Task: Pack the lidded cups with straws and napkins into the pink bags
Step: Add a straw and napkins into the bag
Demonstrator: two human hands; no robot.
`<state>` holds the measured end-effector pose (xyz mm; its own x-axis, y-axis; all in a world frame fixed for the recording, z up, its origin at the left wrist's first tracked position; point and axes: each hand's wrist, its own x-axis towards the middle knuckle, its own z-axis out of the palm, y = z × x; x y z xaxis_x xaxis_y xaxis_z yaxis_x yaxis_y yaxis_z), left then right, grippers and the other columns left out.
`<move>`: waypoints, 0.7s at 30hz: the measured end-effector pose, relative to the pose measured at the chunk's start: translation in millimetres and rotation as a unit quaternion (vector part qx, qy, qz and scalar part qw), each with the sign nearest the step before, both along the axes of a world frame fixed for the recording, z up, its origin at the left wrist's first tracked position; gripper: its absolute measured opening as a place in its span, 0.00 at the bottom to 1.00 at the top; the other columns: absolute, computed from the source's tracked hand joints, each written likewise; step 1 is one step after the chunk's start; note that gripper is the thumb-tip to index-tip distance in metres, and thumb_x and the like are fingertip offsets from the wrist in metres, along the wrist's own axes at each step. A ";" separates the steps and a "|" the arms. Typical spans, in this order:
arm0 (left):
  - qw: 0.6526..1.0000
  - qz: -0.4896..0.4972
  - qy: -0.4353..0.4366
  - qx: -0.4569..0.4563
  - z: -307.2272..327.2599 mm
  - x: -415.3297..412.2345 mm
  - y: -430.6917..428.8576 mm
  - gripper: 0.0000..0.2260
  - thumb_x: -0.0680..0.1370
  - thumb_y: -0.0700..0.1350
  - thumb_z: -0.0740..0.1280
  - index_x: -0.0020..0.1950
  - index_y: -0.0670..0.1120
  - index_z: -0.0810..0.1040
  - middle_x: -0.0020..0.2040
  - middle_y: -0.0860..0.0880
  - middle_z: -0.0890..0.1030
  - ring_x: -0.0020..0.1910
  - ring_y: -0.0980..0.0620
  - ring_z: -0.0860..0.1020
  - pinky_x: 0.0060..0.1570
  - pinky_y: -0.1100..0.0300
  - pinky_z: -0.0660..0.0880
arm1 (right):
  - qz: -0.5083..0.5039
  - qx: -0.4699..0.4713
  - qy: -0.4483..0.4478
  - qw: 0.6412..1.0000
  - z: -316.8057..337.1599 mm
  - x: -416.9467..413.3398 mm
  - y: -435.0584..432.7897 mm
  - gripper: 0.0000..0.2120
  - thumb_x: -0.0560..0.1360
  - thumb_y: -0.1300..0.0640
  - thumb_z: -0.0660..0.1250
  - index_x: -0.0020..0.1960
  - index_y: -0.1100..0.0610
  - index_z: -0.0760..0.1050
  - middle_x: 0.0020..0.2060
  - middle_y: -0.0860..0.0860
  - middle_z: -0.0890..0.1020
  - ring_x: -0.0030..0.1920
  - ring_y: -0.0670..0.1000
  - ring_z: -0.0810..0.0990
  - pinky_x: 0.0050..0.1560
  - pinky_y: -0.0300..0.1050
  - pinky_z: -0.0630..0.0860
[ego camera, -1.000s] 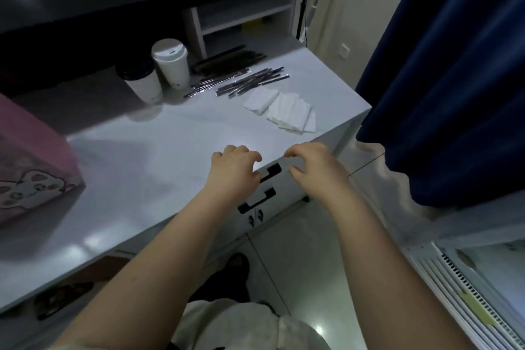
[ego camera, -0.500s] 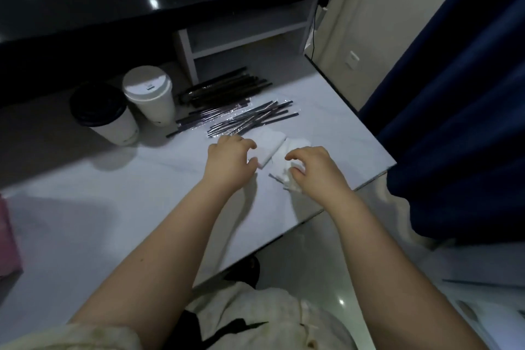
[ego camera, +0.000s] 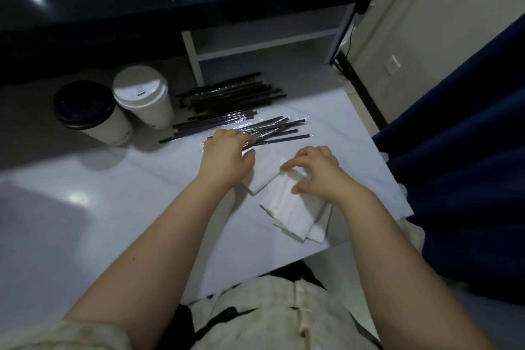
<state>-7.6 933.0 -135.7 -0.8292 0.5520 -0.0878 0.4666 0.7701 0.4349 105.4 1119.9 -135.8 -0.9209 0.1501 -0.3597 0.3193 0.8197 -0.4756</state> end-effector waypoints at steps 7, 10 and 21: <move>0.994 0.110 0.014 0.019 2.1 36.5 8.1 0.13 0.76 0.48 0.68 0.60 0.50 0.81 0.57 0.50 0.80 0.62 0.44 0.71 0.58 0.52 0.67 | 0.134 -0.023 0.053 0.989 -11.2 -5.7 13.4 0.11 0.65 0.53 0.79 0.40 0.45 0.77 0.48 0.42 0.71 0.56 0.48 0.63 0.58 0.42 0.63; 0.987 0.158 0.019 0.016 2.4 55.7 7.5 0.12 0.76 0.48 0.68 0.59 0.50 0.81 0.57 0.50 0.80 0.62 0.45 0.71 0.56 0.53 0.67 | 0.163 -0.038 0.115 0.979 -13.2 -0.7 19.5 0.09 0.66 0.55 0.78 0.40 0.49 0.78 0.46 0.43 0.72 0.52 0.46 0.62 0.57 0.43 0.64; 0.968 0.247 0.032 -0.005 0.7 124.4 16.7 0.11 0.78 0.47 0.66 0.59 0.49 0.80 0.59 0.49 0.80 0.64 0.45 0.70 0.58 0.52 0.66 | 0.217 -0.049 0.188 0.957 -7.9 18.4 40.9 0.05 0.73 0.59 0.68 0.45 0.49 0.74 0.38 0.42 0.69 0.46 0.45 0.58 0.49 0.45 0.61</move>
<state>116.8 949.8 -135.0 -0.9959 0.0857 -0.0300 0.0661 0.9105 0.4082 123.8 1160.8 -143.7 -0.9560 -0.2930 0.0165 -0.2495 0.7820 -0.5712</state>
